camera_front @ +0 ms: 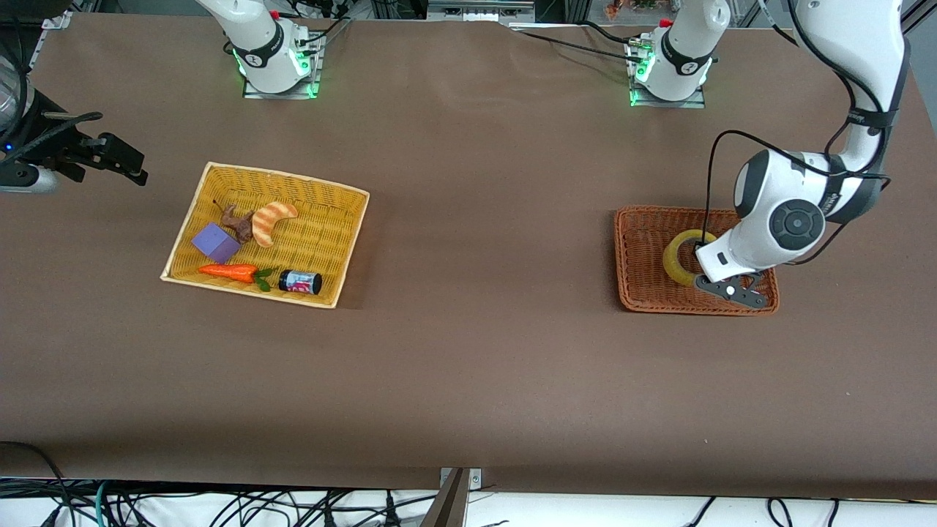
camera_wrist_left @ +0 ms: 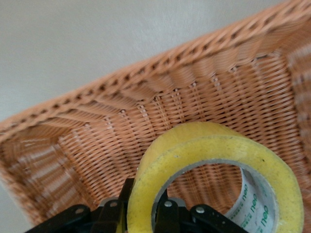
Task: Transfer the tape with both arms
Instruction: 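Carry the tape with the left gripper and lower it into the basket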
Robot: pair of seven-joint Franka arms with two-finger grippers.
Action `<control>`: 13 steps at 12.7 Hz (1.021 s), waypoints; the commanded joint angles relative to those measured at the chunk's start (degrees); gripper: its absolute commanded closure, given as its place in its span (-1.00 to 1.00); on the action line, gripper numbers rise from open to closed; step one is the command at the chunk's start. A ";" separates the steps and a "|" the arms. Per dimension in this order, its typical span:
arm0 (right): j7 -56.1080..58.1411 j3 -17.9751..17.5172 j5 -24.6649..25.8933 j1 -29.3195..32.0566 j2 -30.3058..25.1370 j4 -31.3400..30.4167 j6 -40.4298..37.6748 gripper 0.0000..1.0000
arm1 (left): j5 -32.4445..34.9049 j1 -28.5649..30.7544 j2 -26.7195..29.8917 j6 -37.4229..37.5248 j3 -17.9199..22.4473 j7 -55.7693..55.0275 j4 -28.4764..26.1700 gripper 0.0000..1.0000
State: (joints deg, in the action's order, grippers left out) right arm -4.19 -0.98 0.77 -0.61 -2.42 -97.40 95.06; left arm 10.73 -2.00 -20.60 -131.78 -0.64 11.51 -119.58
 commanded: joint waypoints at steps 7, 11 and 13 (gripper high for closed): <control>0.67 -0.96 -0.60 1.22 -0.39 -0.25 -1.19 -1.00 | -0.88 -0.55 -0.23 -14.82 1.08 1.15 -8.65 1.00; 0.67 -0.96 -0.60 1.22 -0.48 -0.25 -1.28 -1.00 | -1.76 -0.73 2.05 2.25 0.73 1.41 2.73 -0.98; 0.59 -0.96 -0.51 1.22 -0.48 -0.25 -1.28 -1.00 | -3.42 -1.25 2.75 16.05 0.38 1.33 12.48 -1.00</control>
State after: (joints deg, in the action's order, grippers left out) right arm -4.13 -0.98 0.77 -0.61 -2.41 -97.40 94.23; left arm 10.35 -2.29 -19.07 -127.04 -0.28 11.55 -115.66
